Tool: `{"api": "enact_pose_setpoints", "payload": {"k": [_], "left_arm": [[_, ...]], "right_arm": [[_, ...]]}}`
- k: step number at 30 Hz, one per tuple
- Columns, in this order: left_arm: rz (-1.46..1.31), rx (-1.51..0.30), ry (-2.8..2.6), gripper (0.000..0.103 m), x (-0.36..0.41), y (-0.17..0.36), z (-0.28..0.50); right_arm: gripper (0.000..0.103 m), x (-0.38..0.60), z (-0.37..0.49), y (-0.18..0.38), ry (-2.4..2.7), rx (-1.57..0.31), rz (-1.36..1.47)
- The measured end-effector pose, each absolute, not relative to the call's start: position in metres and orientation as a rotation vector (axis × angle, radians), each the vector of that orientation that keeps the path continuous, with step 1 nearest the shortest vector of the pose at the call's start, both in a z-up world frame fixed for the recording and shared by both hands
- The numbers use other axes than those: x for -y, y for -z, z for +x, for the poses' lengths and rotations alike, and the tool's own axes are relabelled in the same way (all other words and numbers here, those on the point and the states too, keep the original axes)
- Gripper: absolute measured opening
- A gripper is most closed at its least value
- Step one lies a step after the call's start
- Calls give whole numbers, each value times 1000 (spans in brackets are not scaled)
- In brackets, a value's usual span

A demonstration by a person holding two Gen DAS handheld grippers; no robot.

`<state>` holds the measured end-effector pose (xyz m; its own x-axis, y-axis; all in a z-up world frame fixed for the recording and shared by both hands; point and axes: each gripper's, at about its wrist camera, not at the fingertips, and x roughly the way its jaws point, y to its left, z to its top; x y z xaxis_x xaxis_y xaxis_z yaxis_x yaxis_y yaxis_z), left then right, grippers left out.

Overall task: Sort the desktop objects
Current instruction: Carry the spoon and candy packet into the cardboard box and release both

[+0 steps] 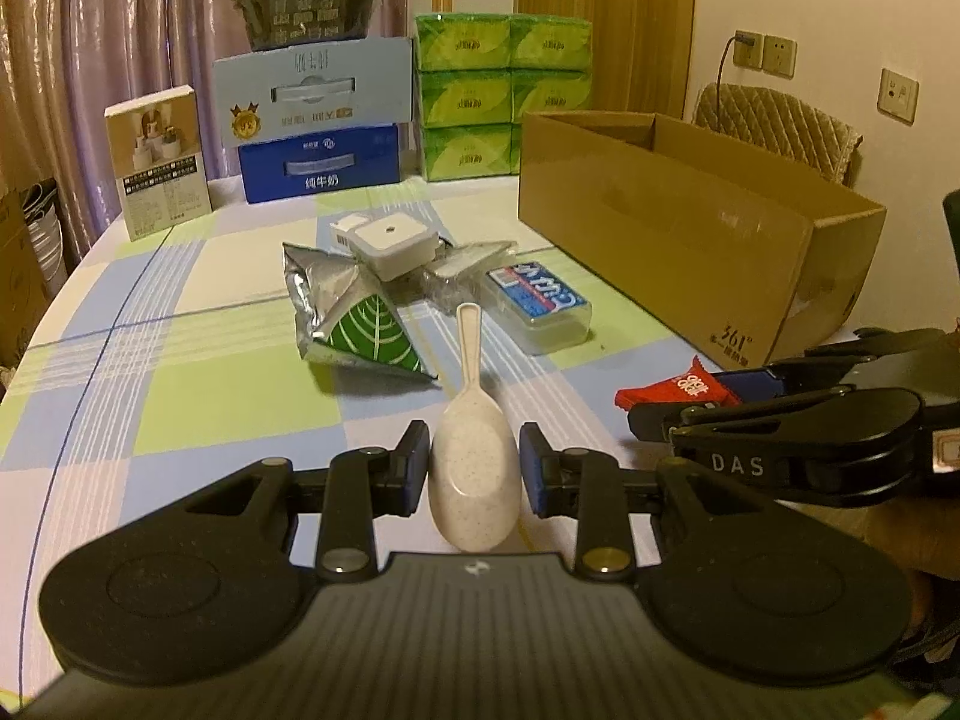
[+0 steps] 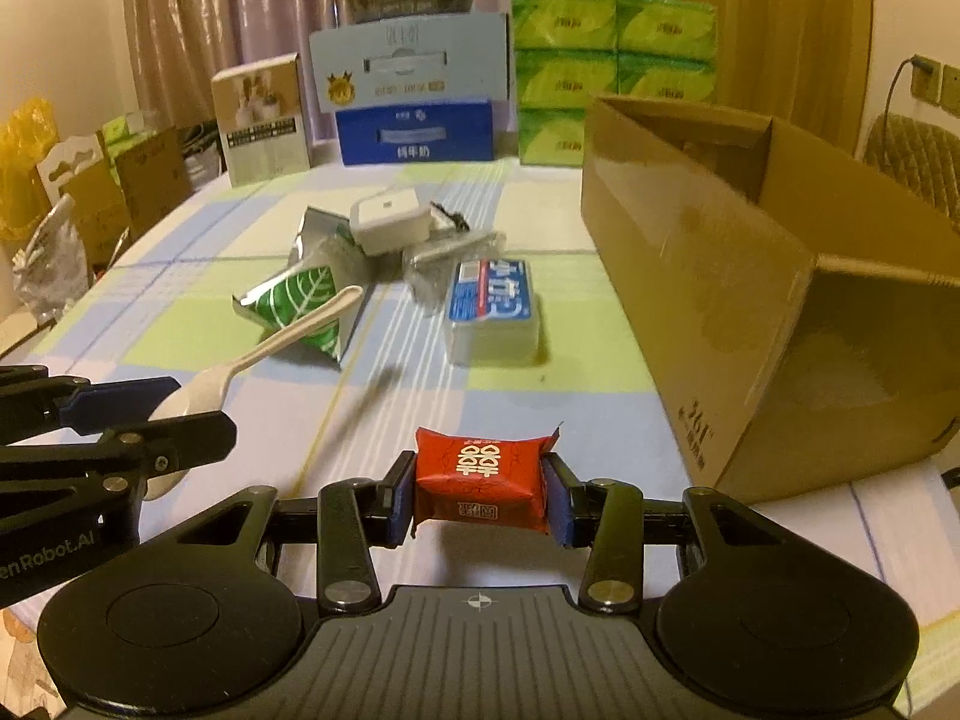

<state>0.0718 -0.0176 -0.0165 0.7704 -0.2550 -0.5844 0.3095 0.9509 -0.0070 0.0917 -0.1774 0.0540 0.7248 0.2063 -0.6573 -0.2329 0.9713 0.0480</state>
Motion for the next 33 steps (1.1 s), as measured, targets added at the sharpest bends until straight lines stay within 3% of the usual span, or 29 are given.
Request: {"api": "enact_pose_setpoints", "payload": {"k": [17, 33], "left_arm": [[117, -485, 339, 27, 48, -55, 77], [81, -456, 503, 27, 154, -103, 128]], "right_arm": [[40, 198, 92, -123, -215, -545, -39], [40, 329, 146, -184, -70, -502, 44]]}}
